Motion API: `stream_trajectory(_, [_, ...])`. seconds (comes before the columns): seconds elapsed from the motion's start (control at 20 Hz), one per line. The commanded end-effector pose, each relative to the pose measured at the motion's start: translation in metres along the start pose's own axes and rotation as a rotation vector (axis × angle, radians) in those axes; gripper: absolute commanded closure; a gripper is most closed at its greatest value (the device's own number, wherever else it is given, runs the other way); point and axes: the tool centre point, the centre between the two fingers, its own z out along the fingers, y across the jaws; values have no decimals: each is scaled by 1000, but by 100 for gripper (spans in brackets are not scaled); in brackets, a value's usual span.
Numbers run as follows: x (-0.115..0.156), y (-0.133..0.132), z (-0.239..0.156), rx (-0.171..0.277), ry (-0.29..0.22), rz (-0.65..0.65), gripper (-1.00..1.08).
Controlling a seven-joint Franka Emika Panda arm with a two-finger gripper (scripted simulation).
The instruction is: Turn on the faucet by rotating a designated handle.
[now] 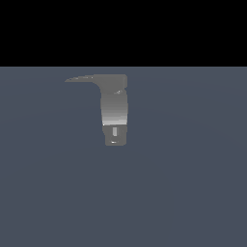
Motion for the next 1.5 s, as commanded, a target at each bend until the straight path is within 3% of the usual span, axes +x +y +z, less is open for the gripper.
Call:
stream_trajectory(0.0, [2, -5, 3, 0, 0, 20, 108])
stream_trajectory(0.65, [25, -56, 35, 4, 1, 232, 108])
stream_trajectory(1.45, [82, -122, 82, 12, 2, 556, 108])
